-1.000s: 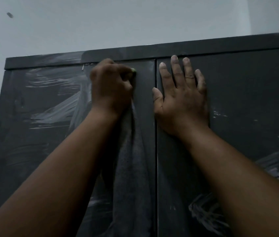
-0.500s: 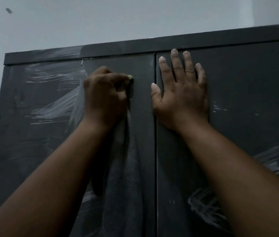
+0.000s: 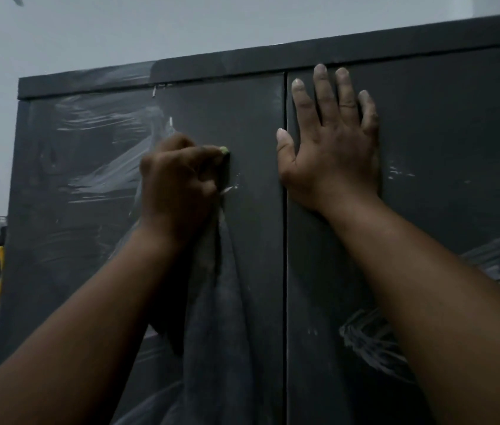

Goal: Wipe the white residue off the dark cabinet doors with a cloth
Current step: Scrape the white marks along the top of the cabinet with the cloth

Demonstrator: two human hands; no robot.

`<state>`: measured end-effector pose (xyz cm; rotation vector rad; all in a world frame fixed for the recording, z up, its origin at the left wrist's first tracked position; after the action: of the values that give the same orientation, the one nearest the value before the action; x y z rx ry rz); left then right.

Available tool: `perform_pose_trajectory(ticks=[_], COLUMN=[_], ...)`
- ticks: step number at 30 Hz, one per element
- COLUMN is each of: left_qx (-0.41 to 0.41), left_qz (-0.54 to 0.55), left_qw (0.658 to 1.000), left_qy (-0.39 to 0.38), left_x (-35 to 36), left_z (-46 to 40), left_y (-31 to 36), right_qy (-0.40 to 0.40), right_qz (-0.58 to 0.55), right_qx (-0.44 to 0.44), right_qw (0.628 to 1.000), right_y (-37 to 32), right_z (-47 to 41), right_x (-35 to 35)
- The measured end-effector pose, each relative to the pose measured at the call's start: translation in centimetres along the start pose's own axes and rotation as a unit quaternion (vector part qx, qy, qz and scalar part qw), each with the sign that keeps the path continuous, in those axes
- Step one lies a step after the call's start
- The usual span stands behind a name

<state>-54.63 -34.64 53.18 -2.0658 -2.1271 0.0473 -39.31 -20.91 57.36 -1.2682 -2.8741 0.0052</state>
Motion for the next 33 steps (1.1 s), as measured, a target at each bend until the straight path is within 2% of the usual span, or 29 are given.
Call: perform_pose_trajectory(ticks=[2,4,9,11,15,18,23,25,30,33], left_qx=[-0.048,-0.062,0.015,0.025,-0.054,-0.075,0.007,0.016,-0.06,-0.042], left_qz=[-0.01,-0.018,0.003,0.013,-0.014,-0.028,0.021,0.03,-0.017,-0.001], left_qw=[0.998,0.998,0.999,0.998,0.998,0.997,0.999,0.998,0.998,0.999], left_qy=[0.025,0.026,-0.045,-0.049,0.02,0.023,-0.048,-0.058,0.026,0.01], left_x=[-0.1,0.1,0.3,0.0,-0.1,0.2,0.2,-0.2,-0.6,-0.1], left_z=[-1.4,-2.2,1.2,2.3,0.1,-1.4,2.5,3.4,0.2,0.2], left_y=[-0.9,-1.0,1.5,1.4,-0.1,-0.2,1.8,1.3,-1.0,0.1], right_qy=[0.003,0.005,0.004,0.005,0.005,0.002,-0.004,-0.004,-0.007,-0.004], right_qz=[0.003,0.002,0.0,0.001,0.003,0.004,0.01,0.01,0.018,0.013], right_qx=[0.001,-0.001,0.0,0.0,-0.001,0.0,0.0,-0.005,-0.016,-0.014], right_qw=[1.0,1.0,1.0,1.0,1.0,1.0,1.0,1.0,1.0,1.0], right_y=[0.0,0.0,0.0,0.0,0.0,0.0,-0.1,-0.2,-0.3,-0.3], right_z=[0.0,0.0,-0.1,0.0,0.1,0.0,0.5,1.0,1.8,1.8], right_x=[0.0,0.0,0.0,0.0,0.0,0.0,-0.1,-0.1,0.0,0.1])
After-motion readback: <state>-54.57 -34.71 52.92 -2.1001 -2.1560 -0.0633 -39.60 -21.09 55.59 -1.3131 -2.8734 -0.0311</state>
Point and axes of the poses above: each hand's wrist, its own z-axis away from the middle knuckle, its own x-axis out of the palm, y = z × x, the point moved 1 cm from there along -z, towards the middle knuckle, and after that the axes turned 5 degrees about x, right-handed, at the moved point
